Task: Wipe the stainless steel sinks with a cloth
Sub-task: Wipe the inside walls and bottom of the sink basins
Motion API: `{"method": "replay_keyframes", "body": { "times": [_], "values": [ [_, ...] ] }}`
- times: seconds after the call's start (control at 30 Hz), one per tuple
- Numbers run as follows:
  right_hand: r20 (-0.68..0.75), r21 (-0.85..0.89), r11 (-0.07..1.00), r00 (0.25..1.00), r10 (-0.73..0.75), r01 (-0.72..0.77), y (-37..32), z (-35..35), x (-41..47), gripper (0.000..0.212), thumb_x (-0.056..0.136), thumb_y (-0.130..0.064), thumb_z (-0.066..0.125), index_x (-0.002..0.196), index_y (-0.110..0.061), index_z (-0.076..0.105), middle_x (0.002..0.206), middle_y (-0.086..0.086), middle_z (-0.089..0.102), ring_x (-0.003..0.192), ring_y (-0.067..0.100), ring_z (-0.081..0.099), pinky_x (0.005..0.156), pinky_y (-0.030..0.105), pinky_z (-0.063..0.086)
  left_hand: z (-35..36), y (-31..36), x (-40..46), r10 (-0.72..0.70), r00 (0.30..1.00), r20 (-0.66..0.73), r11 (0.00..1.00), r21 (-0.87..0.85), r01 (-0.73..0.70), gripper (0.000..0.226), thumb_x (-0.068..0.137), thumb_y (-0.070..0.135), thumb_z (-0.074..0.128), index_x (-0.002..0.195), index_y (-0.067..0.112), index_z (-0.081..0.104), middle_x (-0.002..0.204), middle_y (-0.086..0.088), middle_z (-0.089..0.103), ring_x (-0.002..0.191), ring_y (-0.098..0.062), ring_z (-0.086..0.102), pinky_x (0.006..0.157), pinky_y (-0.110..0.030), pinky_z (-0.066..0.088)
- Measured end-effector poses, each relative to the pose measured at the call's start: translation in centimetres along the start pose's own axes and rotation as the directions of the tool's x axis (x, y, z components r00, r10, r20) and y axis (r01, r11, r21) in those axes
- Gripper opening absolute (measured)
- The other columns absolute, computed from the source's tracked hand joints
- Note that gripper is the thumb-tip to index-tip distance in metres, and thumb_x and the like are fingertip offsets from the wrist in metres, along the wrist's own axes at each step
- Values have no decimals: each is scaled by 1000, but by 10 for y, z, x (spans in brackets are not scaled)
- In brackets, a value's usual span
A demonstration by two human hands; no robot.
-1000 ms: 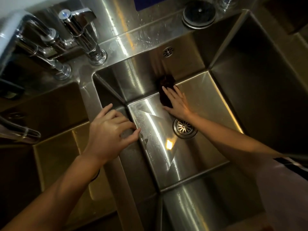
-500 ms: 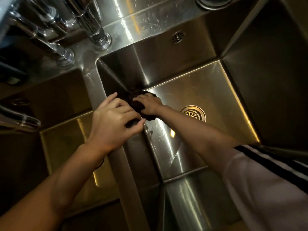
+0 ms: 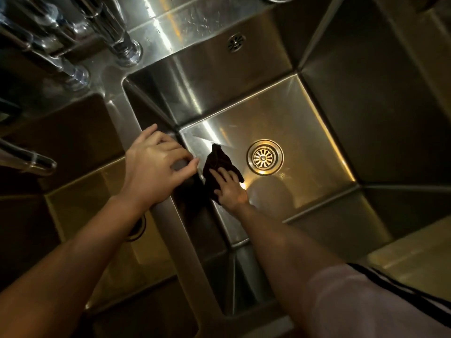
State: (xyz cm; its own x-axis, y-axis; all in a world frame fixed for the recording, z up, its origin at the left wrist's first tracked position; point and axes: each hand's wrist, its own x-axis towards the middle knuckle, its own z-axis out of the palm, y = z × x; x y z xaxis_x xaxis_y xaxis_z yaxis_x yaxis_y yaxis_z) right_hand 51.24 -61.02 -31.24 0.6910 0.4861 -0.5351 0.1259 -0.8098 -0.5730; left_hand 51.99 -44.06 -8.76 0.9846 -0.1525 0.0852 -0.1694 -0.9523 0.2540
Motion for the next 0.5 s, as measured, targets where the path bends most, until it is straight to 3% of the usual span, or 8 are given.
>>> {"method": "replay_keyframes", "body": {
  "times": [0.07, 0.2, 0.37, 0.5],
  "values": [
    [-107, 127, 982, 982, 157, -143, -2, 15, -17, 70, 91, -23, 58, 151, -31, 22, 157, 0, 24, 143, 27, 18, 116, 38, 21, 1, -1, 0, -1, 1000, -4, 1000, 7, 1, 40, 91, 43, 49, 82, 17, 77, 80, 1, 72, 87, -20, 61, 111, -41, 29],
    [-220, 323, 872, 867, 447, -368, -13, 34, -32, 72, 90, -24, 61, 151, -27, 22, 155, 1, 26, 141, 26, 23, 116, 37, 21, 5, -3, -2, 10, 1000, -29, 999, 30, -10, 35, 90, 40, 53, 78, 16, 76, 78, 2, 72, 84, -20, 61, 110, -42, 31],
    [-281, 460, 763, 740, 611, -455, -30, 44, -51, 75, 89, -4, 56, 151, -28, 22, 157, -4, 18, 144, 21, 16, 115, 36, 29, 8, -5, -2, 25, 999, -41, 999, 31, -23, 36, 91, 40, 53, 76, 16, 76, 77, 3, 72, 83, -19, 60, 111, -41, 29],
    [-240, 574, 653, 661, 711, -494, -34, 43, -58, 77, 85, -8, 64, 149, -26, 26, 157, -2, 18, 144, 24, 15, 115, 43, 28, 7, -5, -2, 27, 999, -28, 999, 21, -26, 40, 92, 41, 50, 77, 16, 76, 78, 2, 72, 83, -20, 60, 110, -40, 28]
  ]
}}
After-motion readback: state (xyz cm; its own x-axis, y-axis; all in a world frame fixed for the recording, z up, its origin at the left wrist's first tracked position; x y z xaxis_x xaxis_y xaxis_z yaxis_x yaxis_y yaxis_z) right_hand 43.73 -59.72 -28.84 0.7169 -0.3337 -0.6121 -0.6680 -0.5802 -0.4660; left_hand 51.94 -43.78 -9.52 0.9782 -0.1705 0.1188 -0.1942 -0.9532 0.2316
